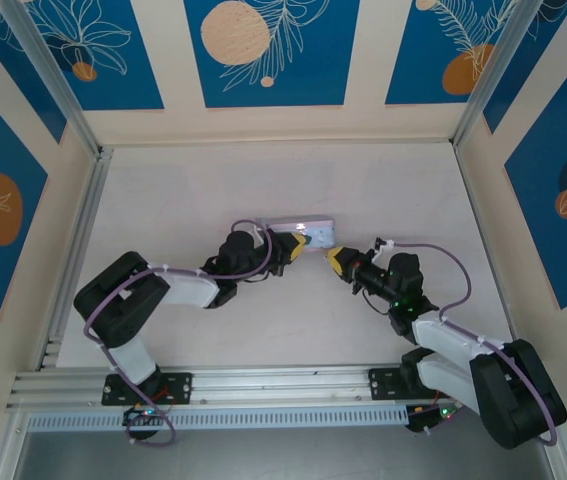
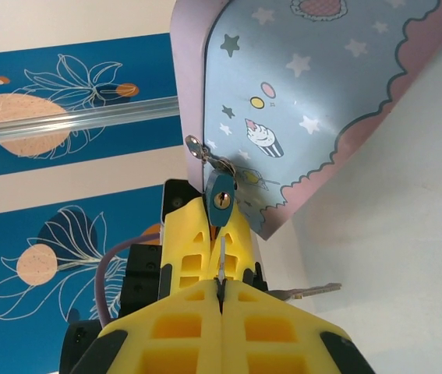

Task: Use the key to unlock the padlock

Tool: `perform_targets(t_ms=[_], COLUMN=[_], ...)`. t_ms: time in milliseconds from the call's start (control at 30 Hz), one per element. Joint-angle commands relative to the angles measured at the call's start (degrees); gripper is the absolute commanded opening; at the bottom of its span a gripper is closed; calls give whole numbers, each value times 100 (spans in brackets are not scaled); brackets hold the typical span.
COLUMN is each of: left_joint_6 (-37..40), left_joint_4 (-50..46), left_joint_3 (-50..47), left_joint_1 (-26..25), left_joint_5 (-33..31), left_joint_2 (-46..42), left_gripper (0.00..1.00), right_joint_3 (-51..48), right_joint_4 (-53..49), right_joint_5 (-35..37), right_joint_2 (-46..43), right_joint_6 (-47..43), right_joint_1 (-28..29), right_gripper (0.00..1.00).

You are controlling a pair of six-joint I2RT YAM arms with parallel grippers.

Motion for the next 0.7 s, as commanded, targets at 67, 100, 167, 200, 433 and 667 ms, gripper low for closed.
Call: perform_targets(t_ms=[67,100,167,200,433,667], left_joint_6=[-89,-98,-94,-95,-90,-79], left_joint_4=[457,443,454,452,463,479], left_joint_3=[-104,-113,-126,-128,-167,-145], left_joint_1=[-85,-94,-91,-88,-107,-130], left_joint_5=[-1,3,3,4,-16,-21], left_joint_2=[-264,-269,-262,-261,-224,-193], left_gripper=[0,0,0,0,0,0], right_joint_3=[-22,-5,36,57,251,414], right_joint_4=[144,156,197,218,383,511], right_joint_5=[-67,-59,-36,-28,7,50], right_joint_2=[74,102,188,228,528,769], right_joint_6=[-17,0,39,56,227,305], right_joint_1=[-39,-41,-43,-43,-12,117], right_gripper=[0,0,0,0,0,0])
